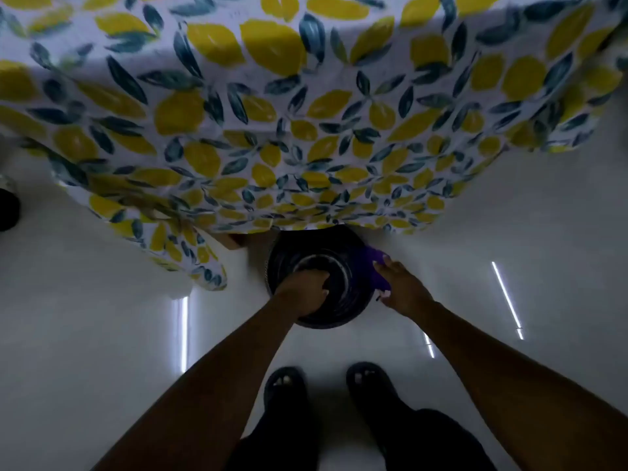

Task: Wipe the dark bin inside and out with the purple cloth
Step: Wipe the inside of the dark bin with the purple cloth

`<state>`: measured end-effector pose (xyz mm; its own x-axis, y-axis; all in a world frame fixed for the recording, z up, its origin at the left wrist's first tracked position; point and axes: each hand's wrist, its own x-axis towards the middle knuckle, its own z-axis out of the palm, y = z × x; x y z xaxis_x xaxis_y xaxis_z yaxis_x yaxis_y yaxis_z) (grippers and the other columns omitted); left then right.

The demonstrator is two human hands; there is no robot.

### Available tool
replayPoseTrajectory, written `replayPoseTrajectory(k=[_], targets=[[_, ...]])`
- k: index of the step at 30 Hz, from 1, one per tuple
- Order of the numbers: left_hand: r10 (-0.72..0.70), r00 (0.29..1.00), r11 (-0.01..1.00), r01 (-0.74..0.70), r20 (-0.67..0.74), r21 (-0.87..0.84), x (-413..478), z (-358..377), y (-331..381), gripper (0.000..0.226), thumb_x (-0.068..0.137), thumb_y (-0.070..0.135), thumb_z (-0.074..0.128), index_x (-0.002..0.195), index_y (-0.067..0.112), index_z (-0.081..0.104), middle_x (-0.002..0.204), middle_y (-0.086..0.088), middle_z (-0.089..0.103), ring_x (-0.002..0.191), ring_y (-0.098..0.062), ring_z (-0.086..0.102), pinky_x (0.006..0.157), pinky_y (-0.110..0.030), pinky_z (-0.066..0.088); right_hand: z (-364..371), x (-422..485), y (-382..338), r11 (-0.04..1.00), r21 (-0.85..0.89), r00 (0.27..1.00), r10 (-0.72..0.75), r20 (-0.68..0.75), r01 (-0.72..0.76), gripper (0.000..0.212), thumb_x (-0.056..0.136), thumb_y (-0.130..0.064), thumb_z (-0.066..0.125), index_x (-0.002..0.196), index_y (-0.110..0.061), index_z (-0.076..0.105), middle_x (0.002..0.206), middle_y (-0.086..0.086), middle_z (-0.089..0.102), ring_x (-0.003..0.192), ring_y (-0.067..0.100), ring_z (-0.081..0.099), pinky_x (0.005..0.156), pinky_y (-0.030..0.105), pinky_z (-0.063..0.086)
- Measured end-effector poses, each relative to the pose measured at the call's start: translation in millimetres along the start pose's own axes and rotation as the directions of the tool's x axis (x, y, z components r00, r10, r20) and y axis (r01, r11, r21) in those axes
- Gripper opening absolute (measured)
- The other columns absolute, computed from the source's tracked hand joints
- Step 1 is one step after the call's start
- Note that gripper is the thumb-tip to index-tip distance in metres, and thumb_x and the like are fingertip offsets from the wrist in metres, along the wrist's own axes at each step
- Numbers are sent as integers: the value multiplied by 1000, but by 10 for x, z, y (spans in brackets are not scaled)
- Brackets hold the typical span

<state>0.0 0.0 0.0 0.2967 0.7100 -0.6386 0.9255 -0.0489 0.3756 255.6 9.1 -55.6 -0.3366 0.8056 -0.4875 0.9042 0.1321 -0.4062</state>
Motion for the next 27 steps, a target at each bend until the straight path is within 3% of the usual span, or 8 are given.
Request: replayPoseTrajectory(k=[6,8,13,18,22,25,27], targets=[[-12,1000,1000,12,22,2,369,597,-116,51,96,33,46,142,10,40,144,-16,46,129,-33,46,107,-42,40,531,299,215,995,-82,996,52,-70,-57,83,85,-12,63,152,-27,16,161,9,10,144,30,21,109,39,36],[-4,1000,1000,4,18,-11,438,724,-102,51,95,33,48,140,10,41,141,-16,49,127,-34,48,105,-44,42,623,359,207,996,-56,988,56,-147,-65,84,81,-11,66,151,-27,23,159,12,16,140,31,30,104,39,40],[-16,1000,986,19,20,-163,472,1128,-12,52,91,38,54,136,12,49,136,-14,55,124,-34,51,105,-42,42,792,391,140,997,78,946,44,-321,-20,65,74,7,58,135,-14,50,137,17,45,111,38,55,87,45,52],[-41,999,999,41,-3,-9,551,1293,112,57,90,47,53,134,11,49,134,-14,56,121,-33,53,100,-43,46,768,352,40,993,101,933,-16,-359,56,52,71,11,54,117,-11,62,120,16,57,92,31,62,75,35,54],[-38,999,996,40,-17,81,585,1203,161,36,91,30,54,119,6,58,122,-15,62,111,-31,59,93,-40,49,754,332,-44,993,92,943,-35,-331,70,43,75,5,57,114,-10,61,114,15,58,93,30,60,74,27,46],[-50,995,994,58,-83,87,556,1181,167,26,92,12,45,112,2,59,119,-18,62,109,-32,59,95,-38,47,699,352,-105,989,124,944,-31,-330,76,40,78,1,59,117,-9,60,110,16,58,96,30,57,76,28,45],[-16,988,994,33,-156,108,557,1104,154,26,93,11,42,110,3,59,116,-18,64,107,-33,61,93,-38,48,615,375,-156,980,189,933,7,-360,66,38,81,-1,58,118,-10,59,109,16,55,96,30,56,78,30,46]])
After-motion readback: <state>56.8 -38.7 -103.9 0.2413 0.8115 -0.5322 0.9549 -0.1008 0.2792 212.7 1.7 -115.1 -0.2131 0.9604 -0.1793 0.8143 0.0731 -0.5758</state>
